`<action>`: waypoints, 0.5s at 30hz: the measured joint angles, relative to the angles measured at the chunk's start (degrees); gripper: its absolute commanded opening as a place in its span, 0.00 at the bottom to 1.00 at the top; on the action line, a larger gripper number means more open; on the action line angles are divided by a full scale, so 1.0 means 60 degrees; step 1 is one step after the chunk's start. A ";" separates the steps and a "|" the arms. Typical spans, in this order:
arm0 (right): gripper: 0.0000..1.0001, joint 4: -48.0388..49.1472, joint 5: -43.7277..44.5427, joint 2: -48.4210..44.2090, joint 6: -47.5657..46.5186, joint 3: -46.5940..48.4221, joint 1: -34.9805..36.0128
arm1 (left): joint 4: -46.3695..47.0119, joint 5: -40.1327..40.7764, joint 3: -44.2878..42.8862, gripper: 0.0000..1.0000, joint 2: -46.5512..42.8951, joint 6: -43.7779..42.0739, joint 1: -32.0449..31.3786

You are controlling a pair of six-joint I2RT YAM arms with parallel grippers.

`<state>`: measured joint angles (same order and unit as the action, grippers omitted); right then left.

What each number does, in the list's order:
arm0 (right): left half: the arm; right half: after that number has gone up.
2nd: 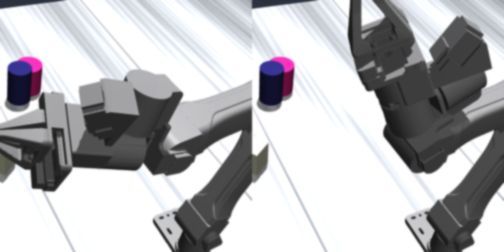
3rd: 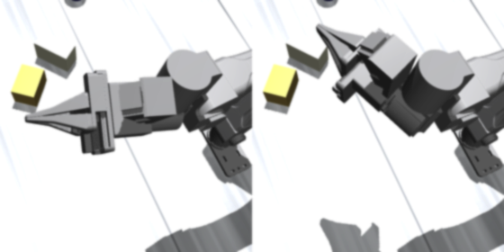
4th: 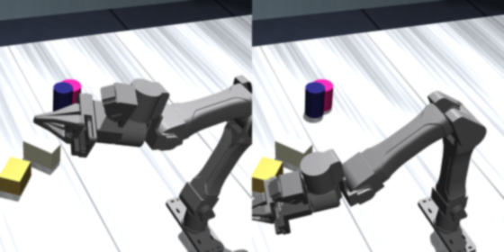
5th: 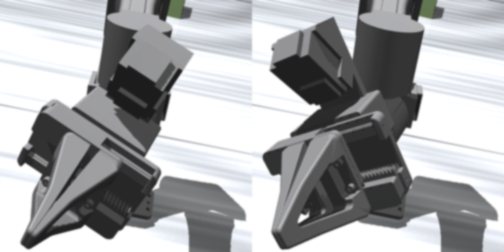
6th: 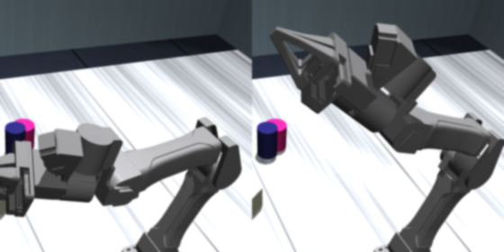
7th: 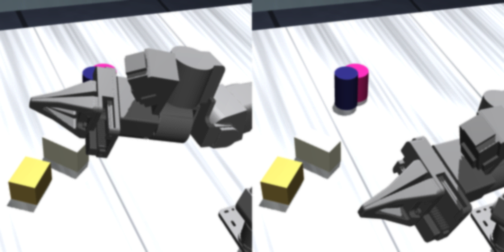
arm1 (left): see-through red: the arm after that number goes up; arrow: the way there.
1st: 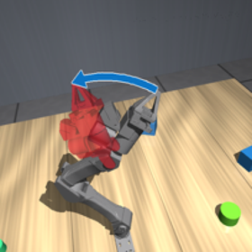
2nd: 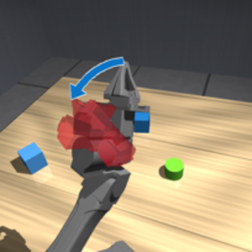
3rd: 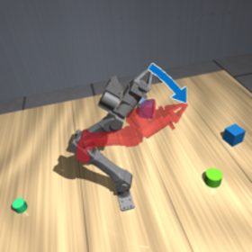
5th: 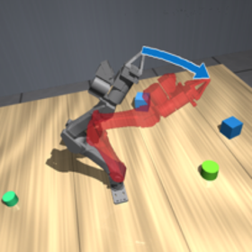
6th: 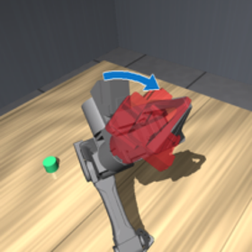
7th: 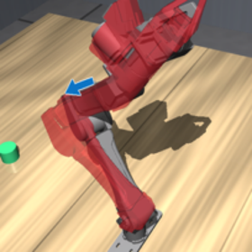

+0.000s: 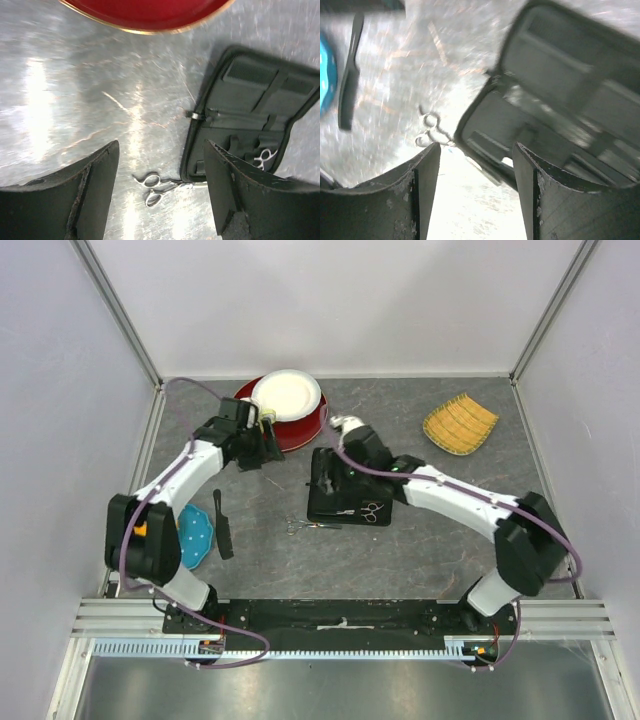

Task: Sort the hair-cutting tools

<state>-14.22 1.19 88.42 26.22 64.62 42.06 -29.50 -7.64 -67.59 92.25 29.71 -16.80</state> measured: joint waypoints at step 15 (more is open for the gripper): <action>0.40 0.0288 -0.1180 0.3610 -0.3337 0.1872 0.2452 | -0.0532 0.0495 0.0667 0.75 -0.1512 0.0149 0.1898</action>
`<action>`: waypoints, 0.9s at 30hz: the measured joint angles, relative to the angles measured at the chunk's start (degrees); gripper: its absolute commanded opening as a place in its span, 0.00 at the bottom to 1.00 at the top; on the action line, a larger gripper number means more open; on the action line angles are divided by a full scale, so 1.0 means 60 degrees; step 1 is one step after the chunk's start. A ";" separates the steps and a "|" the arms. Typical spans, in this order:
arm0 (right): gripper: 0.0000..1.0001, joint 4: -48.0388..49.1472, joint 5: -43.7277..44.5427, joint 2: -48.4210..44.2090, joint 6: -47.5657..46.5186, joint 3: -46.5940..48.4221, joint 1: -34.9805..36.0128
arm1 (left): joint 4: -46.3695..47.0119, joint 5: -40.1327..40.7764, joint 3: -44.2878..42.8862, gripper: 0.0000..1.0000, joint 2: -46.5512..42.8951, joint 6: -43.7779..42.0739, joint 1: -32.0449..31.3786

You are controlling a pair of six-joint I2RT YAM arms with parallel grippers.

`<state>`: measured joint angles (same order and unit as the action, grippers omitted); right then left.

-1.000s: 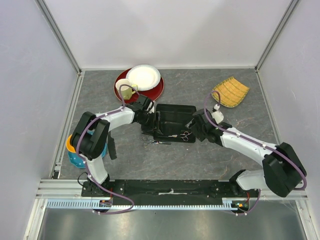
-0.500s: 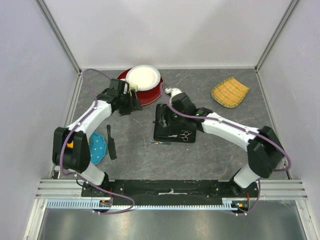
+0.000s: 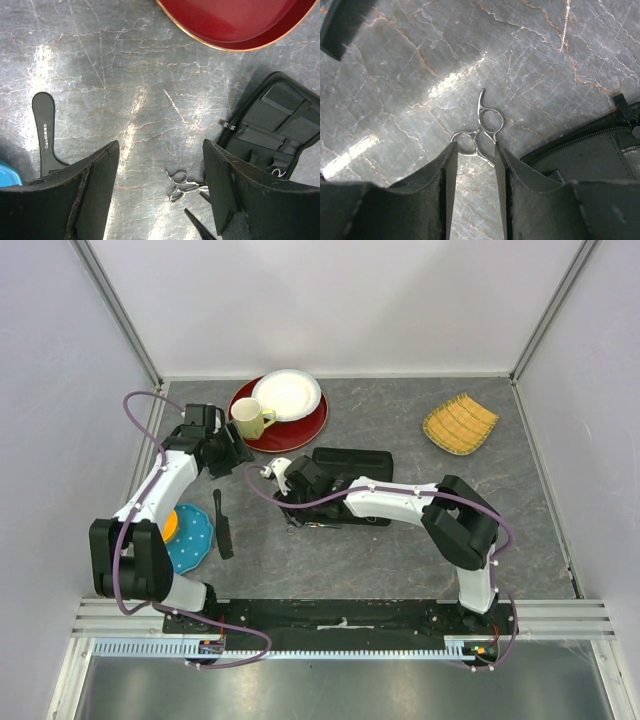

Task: Sort the hair-cutting tools

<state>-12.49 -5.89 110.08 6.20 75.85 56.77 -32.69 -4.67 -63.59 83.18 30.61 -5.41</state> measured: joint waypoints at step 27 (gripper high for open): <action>0.33 -0.0725 0.0729 0.1002 -0.0798 0.0506 -0.0062 | 0.0044 -0.0812 0.0477 0.75 0.0372 -0.0004 0.0514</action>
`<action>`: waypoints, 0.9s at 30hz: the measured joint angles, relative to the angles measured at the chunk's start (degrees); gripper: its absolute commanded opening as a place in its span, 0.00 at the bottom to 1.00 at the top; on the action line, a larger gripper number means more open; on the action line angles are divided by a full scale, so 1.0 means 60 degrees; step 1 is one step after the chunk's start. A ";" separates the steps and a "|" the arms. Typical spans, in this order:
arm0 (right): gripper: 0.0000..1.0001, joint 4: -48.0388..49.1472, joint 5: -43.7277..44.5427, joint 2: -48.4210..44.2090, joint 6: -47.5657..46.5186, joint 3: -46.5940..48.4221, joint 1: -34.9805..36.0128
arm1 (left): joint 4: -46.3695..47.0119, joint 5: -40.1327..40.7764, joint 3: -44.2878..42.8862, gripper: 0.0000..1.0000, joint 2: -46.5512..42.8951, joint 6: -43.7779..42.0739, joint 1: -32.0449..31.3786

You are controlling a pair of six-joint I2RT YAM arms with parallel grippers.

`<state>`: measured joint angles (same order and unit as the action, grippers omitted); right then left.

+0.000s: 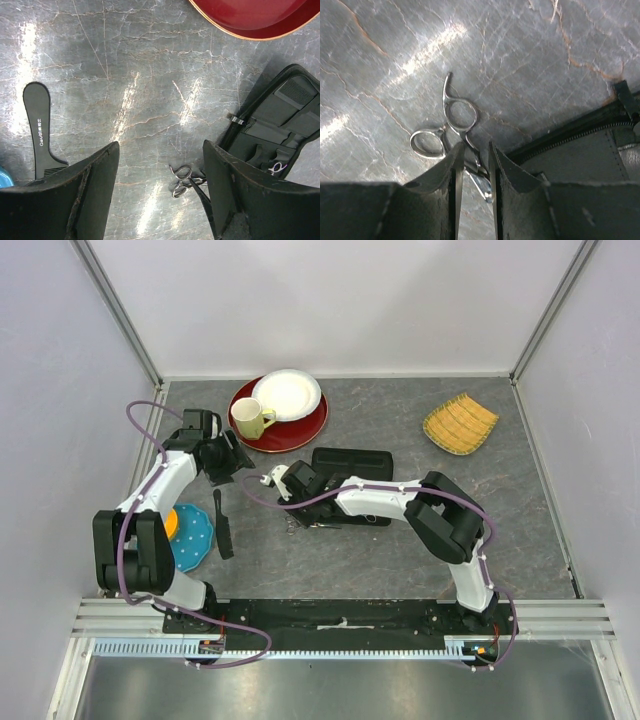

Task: Sort the hair-cutting tools

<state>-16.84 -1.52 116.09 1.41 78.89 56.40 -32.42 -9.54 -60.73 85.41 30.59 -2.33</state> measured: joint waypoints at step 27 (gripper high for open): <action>0.00 -0.1147 0.0535 -0.0510 0.0200 -0.0066 0.0379 | 0.0499 -0.2025 0.0251 0.73 0.0404 -0.0095 0.0036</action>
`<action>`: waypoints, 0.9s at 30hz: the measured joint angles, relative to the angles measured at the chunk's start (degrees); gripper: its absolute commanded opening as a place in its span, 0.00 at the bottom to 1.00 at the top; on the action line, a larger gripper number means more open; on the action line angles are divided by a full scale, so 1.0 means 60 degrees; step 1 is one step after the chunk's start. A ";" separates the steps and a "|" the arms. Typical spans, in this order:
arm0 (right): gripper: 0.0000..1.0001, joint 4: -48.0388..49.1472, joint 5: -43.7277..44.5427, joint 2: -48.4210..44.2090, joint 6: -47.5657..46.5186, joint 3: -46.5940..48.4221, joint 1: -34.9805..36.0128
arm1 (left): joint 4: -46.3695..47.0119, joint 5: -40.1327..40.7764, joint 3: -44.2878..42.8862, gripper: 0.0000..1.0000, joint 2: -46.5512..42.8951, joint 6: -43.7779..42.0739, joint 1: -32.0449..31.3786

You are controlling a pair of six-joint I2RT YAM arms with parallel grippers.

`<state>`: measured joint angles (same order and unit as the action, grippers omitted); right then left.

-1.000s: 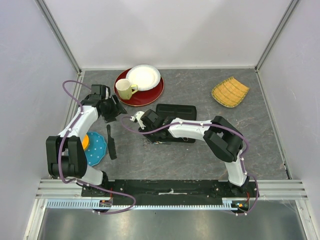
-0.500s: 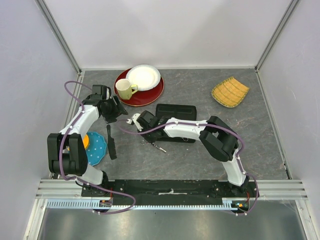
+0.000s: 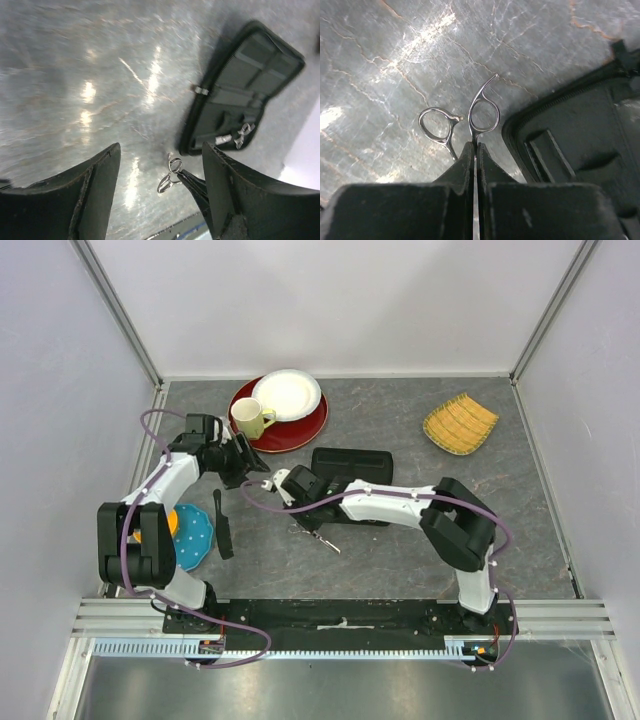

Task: Sort the hair-cutting tools

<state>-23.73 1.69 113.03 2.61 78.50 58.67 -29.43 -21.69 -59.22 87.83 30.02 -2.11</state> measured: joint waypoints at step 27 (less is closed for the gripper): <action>0.00 0.0685 0.1253 -0.3271 0.0637 -0.0838 -0.0255 | 0.3501 -0.6189 0.1479 0.59 -0.0146 0.0379 -0.1341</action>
<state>-19.62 9.21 93.41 6.44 73.47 57.14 -8.43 -58.83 -50.35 86.96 32.29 -10.15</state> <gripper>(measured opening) 0.010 0.624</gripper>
